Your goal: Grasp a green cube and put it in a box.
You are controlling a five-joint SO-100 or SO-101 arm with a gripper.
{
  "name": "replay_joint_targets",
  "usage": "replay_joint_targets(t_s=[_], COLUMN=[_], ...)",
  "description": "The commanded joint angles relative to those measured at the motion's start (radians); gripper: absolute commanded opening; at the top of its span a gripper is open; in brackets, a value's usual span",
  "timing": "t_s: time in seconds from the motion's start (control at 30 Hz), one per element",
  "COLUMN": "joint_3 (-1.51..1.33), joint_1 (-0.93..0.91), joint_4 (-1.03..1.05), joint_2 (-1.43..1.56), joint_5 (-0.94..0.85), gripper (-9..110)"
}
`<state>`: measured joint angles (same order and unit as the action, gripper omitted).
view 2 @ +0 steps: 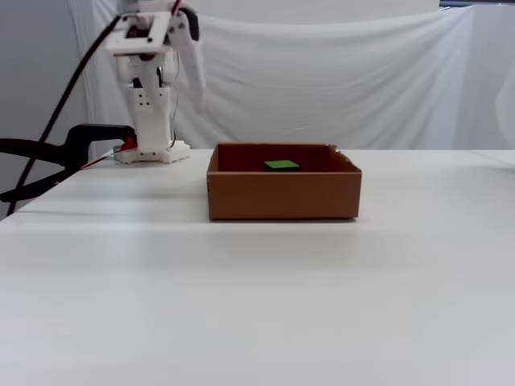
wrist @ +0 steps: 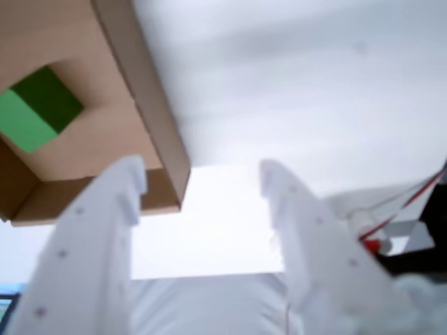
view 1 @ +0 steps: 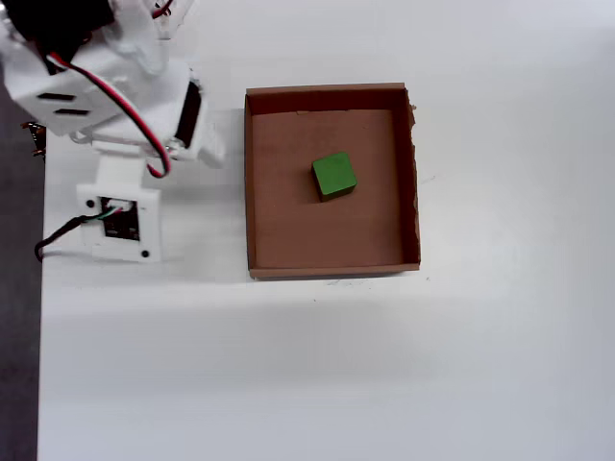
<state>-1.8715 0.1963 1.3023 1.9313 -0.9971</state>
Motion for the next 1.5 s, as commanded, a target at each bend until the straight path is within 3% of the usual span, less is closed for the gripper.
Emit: replay_joint_targets(t_s=[0.0, 0.37, 0.8, 1.1, 1.47], joint_3=[-0.071, -0.571, -0.93, -1.097, -1.1], joint_1=[-0.078, -0.175, -0.241, -0.247, -0.288], joint_4=[-0.028, -0.222, -0.189, -0.172, -0.069], joint_2=[0.1, 0.517, 0.968, 1.169, 1.253], joint_5=[0.006, 0.006, 0.006, 0.008, 0.008], gripper=[22, 22, 22, 22, 22])
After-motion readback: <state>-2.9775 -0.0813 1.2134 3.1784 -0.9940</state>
